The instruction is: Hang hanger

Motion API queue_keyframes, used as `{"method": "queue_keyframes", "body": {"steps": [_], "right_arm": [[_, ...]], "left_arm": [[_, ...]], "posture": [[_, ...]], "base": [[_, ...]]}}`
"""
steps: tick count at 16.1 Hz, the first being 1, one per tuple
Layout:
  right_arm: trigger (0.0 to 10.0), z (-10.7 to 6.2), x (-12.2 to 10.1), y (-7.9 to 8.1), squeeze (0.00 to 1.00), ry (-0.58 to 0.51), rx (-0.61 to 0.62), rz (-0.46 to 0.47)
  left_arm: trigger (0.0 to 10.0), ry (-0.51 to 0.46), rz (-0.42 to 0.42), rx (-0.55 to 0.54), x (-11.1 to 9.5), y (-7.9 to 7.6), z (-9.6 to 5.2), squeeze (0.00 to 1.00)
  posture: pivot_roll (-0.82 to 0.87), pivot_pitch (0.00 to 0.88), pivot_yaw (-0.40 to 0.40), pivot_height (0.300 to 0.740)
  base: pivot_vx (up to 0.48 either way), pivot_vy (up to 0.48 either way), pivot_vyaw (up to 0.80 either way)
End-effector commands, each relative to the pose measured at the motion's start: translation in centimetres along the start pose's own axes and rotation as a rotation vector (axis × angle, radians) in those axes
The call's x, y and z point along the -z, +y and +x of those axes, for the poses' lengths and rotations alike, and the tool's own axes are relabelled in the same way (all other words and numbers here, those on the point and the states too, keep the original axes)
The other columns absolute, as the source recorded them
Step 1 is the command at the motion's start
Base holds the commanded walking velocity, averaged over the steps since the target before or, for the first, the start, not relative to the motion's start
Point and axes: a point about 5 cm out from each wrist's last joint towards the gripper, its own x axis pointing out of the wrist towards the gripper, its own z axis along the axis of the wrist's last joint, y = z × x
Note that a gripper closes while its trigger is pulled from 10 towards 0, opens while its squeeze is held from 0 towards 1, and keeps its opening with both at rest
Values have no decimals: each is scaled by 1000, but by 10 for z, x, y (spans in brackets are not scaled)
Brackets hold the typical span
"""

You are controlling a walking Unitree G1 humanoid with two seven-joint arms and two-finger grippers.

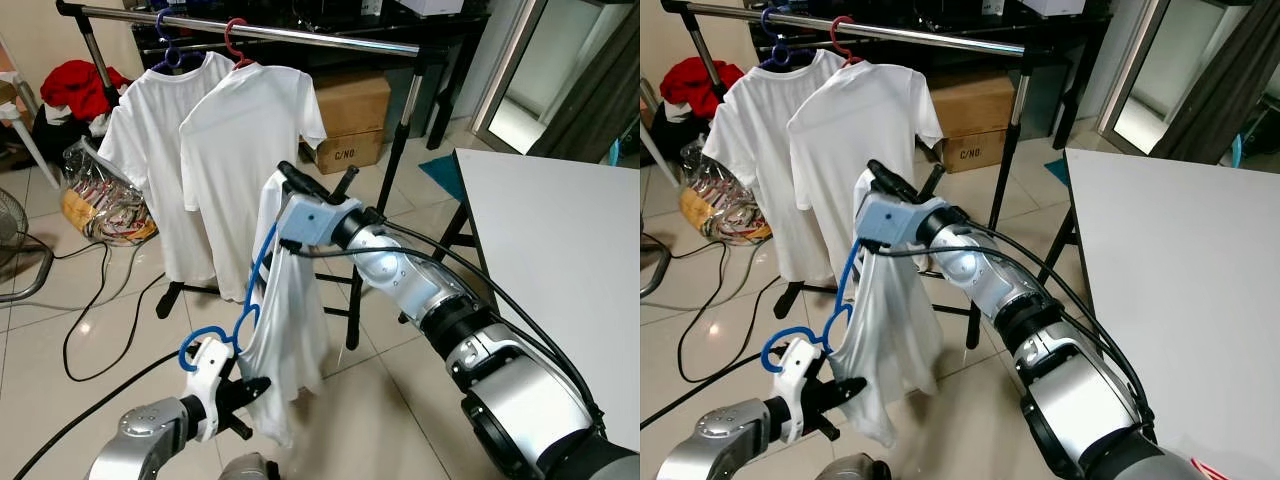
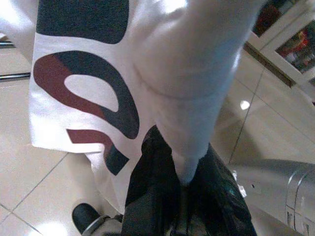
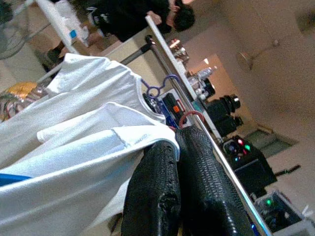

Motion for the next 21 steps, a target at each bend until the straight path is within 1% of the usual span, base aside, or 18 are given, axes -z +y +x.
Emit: {"method": "queue_keyframes", "body": {"steps": [1, 3, 4, 5, 7, 8, 9, 10, 11, 12, 13, 15, 16, 17, 19, 21], "right_arm": [[0, 7, -8, -19, 0, -38, 62, 25], [0, 7, -7, -20, 0, -33, 52, 44], [0, 7, -6, -19, 0, -28, 46, 36], [0, 7, -4, -18, 0, -18, 41, 48], [0, 6, 3, -16, 0, 40, 26, 114], [0, 5, 12, -14, 0, 107, 15, 149], [0, 4, 16, -13, 0, 137, 15, 167], [0, 3, 22, -12, 0, 182, 3, 162], [0, 4, 22, -11, 0, 189, -5, 165], [0, 4, 22, -11, 0, 188, -12, 163], [0, 6, 19, -10, 0, 182, -21, 161], [0, 10, 15, -9, 0, 163, -27, 170], [0, 12, 9, -11, 0, 125, -26, 180], [0, 13, 7, -11, 0, 110, -29, 180], [0, 12, 7, -10, 0, 110, -39, 186], [0, 11, 10, -8, 0, 131, -37, 238]], "left_arm": [[10000, 19, -16, -15, 6, 2, -2, 0], [10000, 37, 3, -26, 6, 4, -3, 0], [10000, 38, 5, -24, 6, 4, -2, 0], [10000, 36, 4, -23, 6, 3, -1, 0], [10000, 34, 4, -22, 7, 0, 1, 0], [10000, 42, 20, -25, 9, -1, 2, 0], [10000, 47, 32, -29, 9, -1, 2, 0], [10000, 60, 107, -66, 9, 1, 0, 0], [10000, 60, 138, -100, 8, 3, -1, 0], [10000, 56, 149, -120, 7, 4, -2, 0], [10000, 49, 150, -137, 6, 5, -3, 0], [10000, 45, 139, -134, 7, 4, -5, 0], [10000, 50, 128, -127, 10, 3, -6, 0], [10000, 54, 127, -128, 11, 4, -6, 0], [10000, 71, 153, -130, 13, 4, -7, 0], [10000, 92, 228, -132, 13, 2, -6, 0]], "posture": [[140, 0, -21, 740], [136, 0, -20, 740], [135, 0, -19, 740], [134, 0, -19, 740], [132, 0, -18, 740], [135, 0, -20, 740], [136, 0, -22, 740], [138, 0, -23, 740], [138, 0, -23, 740], [139, 0, -24, 740], [141, 0, -25, 740], [144, 0, -26, 740], [144, 0, -26, 740], [144, 0, -26, 740], [146, 0, -27, 740], [139, 0, -23, 740]], "base": [[0, 0, 0], [0, 0, 0], [0, 0, 0], [0, 0, 0], [0, 0, 0], [0, 0, 0], [0, 0, 0], [0, 0, 0], [0, 0, 0], [0, 0, 0], [0, 0, 0], [0, 0, 0], [0, 0, 0], [0, 0, 0], [0, 0, 0], [0, 0, 0]]}}
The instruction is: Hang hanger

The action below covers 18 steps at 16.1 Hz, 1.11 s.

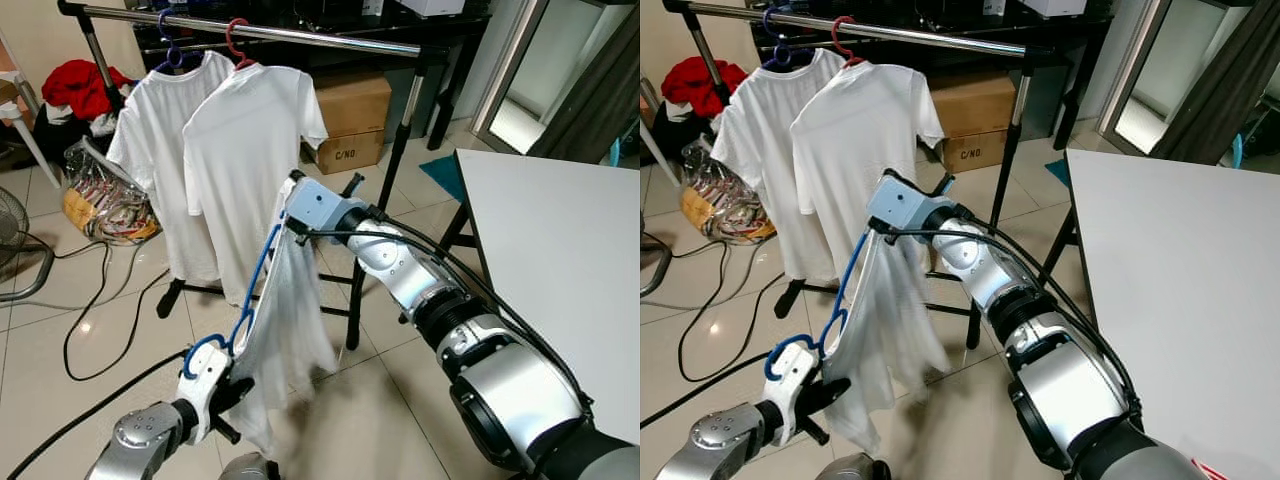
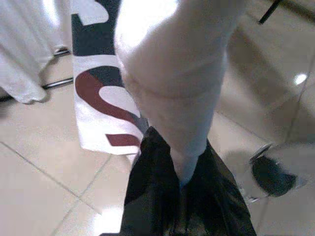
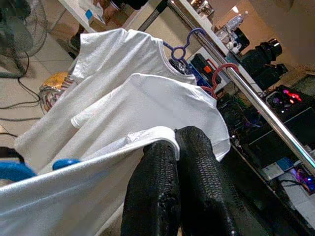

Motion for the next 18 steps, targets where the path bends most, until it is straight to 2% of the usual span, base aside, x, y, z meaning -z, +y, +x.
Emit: {"method": "queue_keyframes", "body": {"steps": [1, 3, 5, 7, 9, 11, 14, 16, 18], "right_arm": [[0, 4, -9, -12, 0, -32, 40, 51], [0, 3, -10, -12, 0, -45, 28, 77], [0, 1, -10, -8, 0, -68, -4, 59], [0, -1, -11, -4, 0, -104, -30, 35], [0, -4, -14, -2, 0, -137, -43, 3], [0, -4, -22, 1, 0, -198, -63, -59], [0, 0, -33, 0, 0, -244, -62, -62], [0, 1, -37, 3, 0, -263, -78, -64], [0, -2, -39, 11, 0, -301, -122, -91]], "left_arm": [[10000, 42, 69, -11, 6, -4, -1, 0], [10000, 52, 133, -129, 4, 4, -4, 0], [10000, 33, 171, -186, 3, 3, -9, 0], [10000, 24, 175, -214, 4, 4, -14, 0], [10000, 11, 178, -213, 4, 4, -17, 0], [10000, 23, 272, -148, 8, -2, -21, 0], [10000, 92, 356, -85, 20, -10, -21, 0], [10000, 106, 359, -78, 25, -14, -19, 0], [10000, 80, 387, -92, 22, -14, -19, 0]], "posture": [[136, 0, -21, 740], [137, 0, -20, 740], [146, 0, -24, 740], [152, 0, -27, 740], [157, 0, -29, 740], [166, 0, -35, 740], [159, 0, -32, 740], [159, 0, -32, 740], [159, 0, -32, 740]], "base": [[0, 0, 0], [0, 0, 0], [0, 0, 0], [0, 0, 0], [0, 0, 0], [0, 0, 0], [0, 0, 0], [0, 0, 0], [0, 0, 0]]}}
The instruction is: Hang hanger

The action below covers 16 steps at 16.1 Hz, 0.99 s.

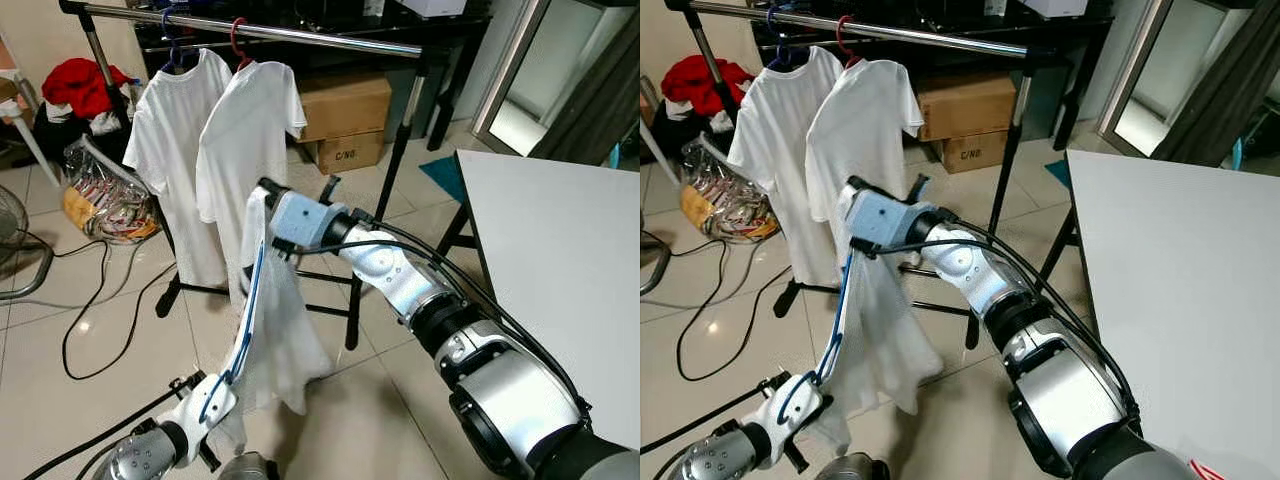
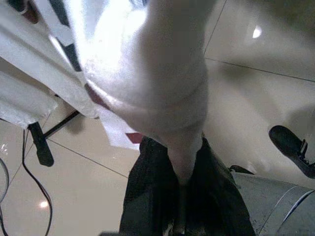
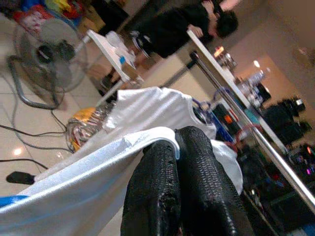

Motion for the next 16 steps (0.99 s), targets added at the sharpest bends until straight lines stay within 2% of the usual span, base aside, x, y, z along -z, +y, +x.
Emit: {"method": "queue_keyframes", "body": {"steps": [1, 3, 4, 6, 8, 10, 11, 12, 13, 14, 15, 16], "right_arm": [[0, 3, -14, -5, 0, -88, 13, -27], [0, 0, -19, 1, 0, -146, -18, -62], [0, -3, -28, 3, 0, -225, -40, -135], [0, -7, -36, 9, 0, -308, -79, -268], [0, -5, -34, 11, 0, -281, -80, -296], [0, -1, -20, 4, 0, -155, -29, -251], [0, 1, -2, -5, 0, 1, 19, -199], [0, 0, 3, -6, 0, 42, 21, -197], [0, -4, 19, -5, 0, 161, -7, -213], [0, -6, 23, -5, 0, 193, -14, -216], [0, -9, 36, -3, 0, 303, -43, -220], [0, -11, 42, -1, 0, 359, -53, -219]], "left_arm": [[10000, 19, 35, 19, 3, -5, 0, 0], [10000, -9, 14, 20, 1, -3, -1, 0], [10000, -23, 20, 34, 1, -3, -2, 0], [10000, -31, 43, 55, 4, -5, -4, 0], [10000, -26, 58, 61, 6, -7, -4, 0], [10000, -41, 50, 65, 4, -9, -2, 0], [10000, -55, 45, 67, 3, -12, -2, 0], [10000, -60, 45, 66, 3, -12, -2, 0], [10000, -82, 48, 60, 2, -12, -4, 0], [10000, -95, 52, 58, 1, -12, -4, 0], [10000, -132, 56, 51, -5, -10, -6, 0], [10000, -144, 60, 51, -7, -9, -6, 0]], "posture": [[159, 0, -32, 740], [163, 0, -35, 740], [162, 0, -35, 740], [160, 0, -34, 740], [158, 0, -34, 740], [158, 0, -34, 740], [158, 0, -34, 740], [158, 0, -34, 740], [167, 0, -38, 740], [167, 0, -38, 740], [167, 0, -38, 740], [167, 0, -38, 740]], "base": [[0, 0, 0], [0, 0, 0], [0, 0, 0], [0, 0, 0], [0, 0, 0], [0, 0, 0], [0, 0, 0], [0, 0, 0], [0, 0, 0], [0, 0, 0], [0, 0, 0], [0, 0, 0]]}}
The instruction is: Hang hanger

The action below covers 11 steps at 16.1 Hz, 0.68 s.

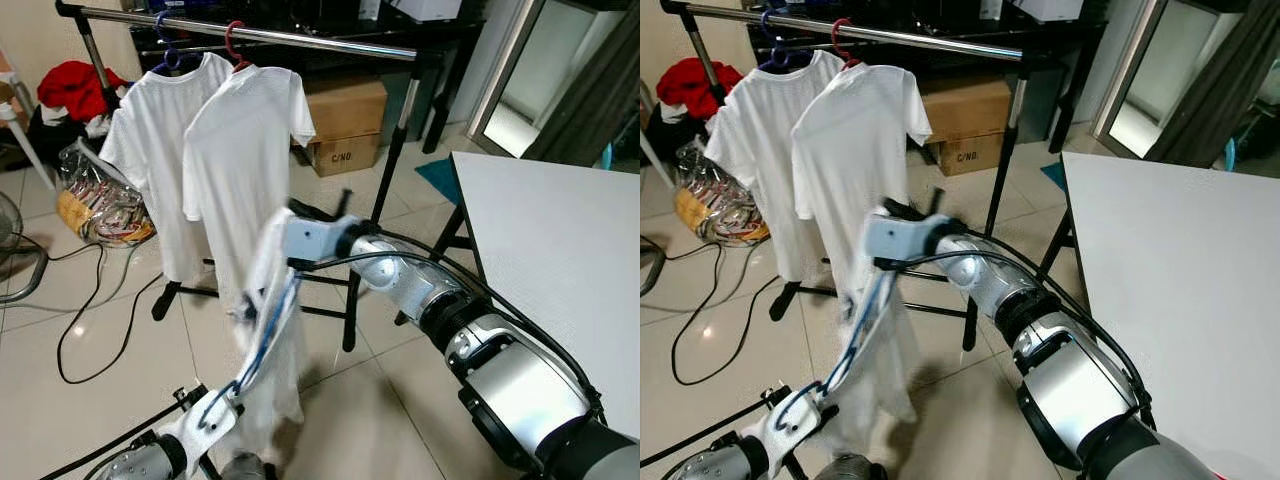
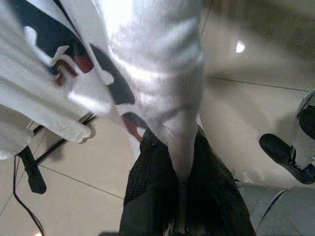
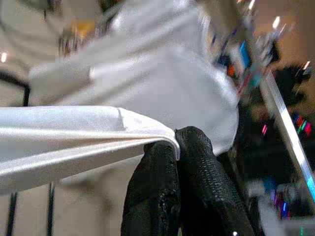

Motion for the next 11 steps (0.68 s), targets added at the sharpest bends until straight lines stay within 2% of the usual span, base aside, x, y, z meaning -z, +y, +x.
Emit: {"method": "queue_keyframes", "body": {"steps": [1, 3, 6, 9, 11], "right_arm": [[0, 3, 3, -6, 0, 57, 11, 14], [0, 3, 6, -7, 0, 81, 20, 22], [0, 4, -3, -10, 0, 21, 32, 31], [0, 4, -1, -12, 0, 30, 50, 50], [0, 4, -1, -13, 0, 28, 48, 36]], "left_arm": [[10000, -66, 34, 6, -13, 2, 1, 0], [10000, -71, 37, 11, -14, 2, 1, 0], [10000, -67, 27, 5, -11, 1, 1, 0], [10000, -111, -44, -33, -15, -2, 7, 0], [10000, -137, 18, -37, -21, -4, 14, 0]], "posture": [[166, 0, -38, 740], [170, 0, -38, 740], [170, 0, -37, 740], [165, 0, -36, 740], [162, 0, -36, 740]], "base": [[0, 0, 0], [0, 0, 0], [0, 0, 0], [0, 0, 0], [0, 0, 0]]}}
